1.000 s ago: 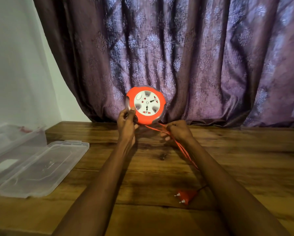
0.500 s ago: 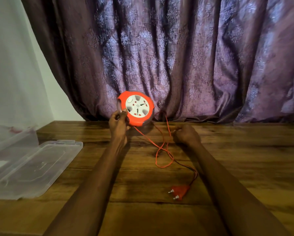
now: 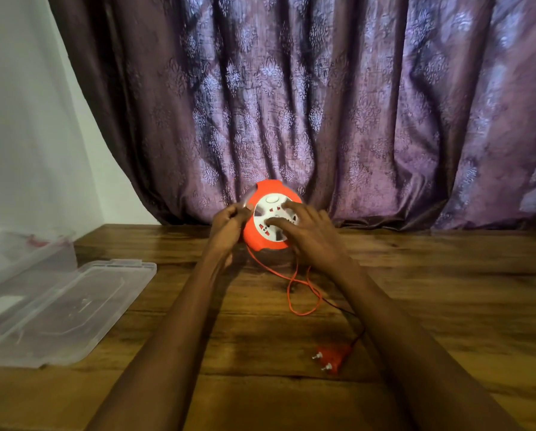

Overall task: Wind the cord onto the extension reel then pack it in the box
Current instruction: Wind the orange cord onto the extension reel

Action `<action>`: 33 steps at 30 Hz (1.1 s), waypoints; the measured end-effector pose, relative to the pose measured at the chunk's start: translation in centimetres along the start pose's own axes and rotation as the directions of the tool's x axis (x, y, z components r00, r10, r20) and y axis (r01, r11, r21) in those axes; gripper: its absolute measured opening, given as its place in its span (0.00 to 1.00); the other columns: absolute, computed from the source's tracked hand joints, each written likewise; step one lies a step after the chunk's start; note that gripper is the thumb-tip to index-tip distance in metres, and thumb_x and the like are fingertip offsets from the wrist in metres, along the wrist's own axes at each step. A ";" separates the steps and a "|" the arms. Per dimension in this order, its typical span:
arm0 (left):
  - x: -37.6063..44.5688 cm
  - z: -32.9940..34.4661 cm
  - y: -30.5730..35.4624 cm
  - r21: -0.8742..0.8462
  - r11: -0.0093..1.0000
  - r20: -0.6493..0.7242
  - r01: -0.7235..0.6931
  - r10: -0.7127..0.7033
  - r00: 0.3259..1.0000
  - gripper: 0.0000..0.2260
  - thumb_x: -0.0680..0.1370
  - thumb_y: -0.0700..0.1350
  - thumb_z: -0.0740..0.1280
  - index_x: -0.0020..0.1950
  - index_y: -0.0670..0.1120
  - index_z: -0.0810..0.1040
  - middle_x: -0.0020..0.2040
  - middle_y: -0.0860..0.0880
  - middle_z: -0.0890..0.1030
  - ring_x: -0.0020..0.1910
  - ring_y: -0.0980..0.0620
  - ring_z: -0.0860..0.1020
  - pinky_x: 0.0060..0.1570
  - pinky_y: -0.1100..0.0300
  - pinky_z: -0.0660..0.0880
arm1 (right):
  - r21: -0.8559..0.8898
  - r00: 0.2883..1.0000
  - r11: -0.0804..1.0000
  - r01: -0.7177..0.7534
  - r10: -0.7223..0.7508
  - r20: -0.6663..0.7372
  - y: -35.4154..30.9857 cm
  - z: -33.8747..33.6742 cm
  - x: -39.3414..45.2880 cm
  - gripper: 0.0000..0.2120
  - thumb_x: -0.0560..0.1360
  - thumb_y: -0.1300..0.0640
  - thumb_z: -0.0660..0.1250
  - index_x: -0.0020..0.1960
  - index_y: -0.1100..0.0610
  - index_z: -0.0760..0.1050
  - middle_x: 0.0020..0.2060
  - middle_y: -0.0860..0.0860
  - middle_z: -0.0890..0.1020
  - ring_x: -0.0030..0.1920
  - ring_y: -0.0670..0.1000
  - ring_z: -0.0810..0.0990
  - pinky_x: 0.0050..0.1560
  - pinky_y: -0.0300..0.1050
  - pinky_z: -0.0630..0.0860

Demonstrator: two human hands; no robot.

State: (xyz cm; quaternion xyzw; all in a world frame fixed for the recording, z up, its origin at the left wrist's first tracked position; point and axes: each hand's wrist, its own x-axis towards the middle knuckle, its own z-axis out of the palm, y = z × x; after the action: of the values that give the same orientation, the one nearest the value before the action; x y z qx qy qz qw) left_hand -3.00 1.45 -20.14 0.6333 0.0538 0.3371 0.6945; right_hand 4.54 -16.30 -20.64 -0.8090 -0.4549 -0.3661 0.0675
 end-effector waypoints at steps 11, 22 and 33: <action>0.2 1.7 -1.3 0.174 0.977 0.053 -0.123 0.115 0.992 0.06 0.78 0.39 0.69 0.55 0.41 0.79 0.46 0.43 0.81 0.40 0.52 0.77 0.40 0.59 0.76 | -0.009 0.954 0.954 -0.298 0.298 0.030 -0.8 0.6 0.0 0.30 0.71 0.39 0.67 0.72 0.37 0.65 0.53 0.55 0.84 0.52 0.60 0.82 0.51 0.53 0.73; -0.9 3.7 -2.8 0.327 0.891 0.103 -0.316 0.299 0.949 0.13 0.75 0.37 0.72 0.57 0.38 0.76 0.50 0.48 0.78 0.43 0.64 0.75 0.47 0.66 0.73 | 0.723 0.415 -0.431 -0.540 0.610 0.674 -0.6 1.1 0.6 0.19 0.74 0.42 0.70 0.41 0.59 0.77 0.33 0.59 0.85 0.18 0.46 0.63 0.24 0.33 0.60; 0.6 1.5 -1.5 -0.050 0.997 -0.199 -0.056 0.045 0.979 0.06 0.77 0.40 0.70 0.43 0.47 0.75 0.29 0.51 0.71 0.25 0.58 0.67 0.26 0.64 0.66 | 0.607 0.986 0.790 -0.088 0.155 -0.058 -1.8 0.4 -0.3 0.19 0.75 0.59 0.63 0.62 0.44 0.77 0.53 0.49 0.80 0.52 0.53 0.80 0.53 0.52 0.77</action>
State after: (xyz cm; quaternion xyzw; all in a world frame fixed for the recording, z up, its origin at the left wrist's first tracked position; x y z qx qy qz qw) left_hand -1.17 0.58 -20.99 0.5783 0.0970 0.4171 0.6944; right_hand 3.22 -15.28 -21.57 -0.7528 -0.4904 -0.2393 0.3682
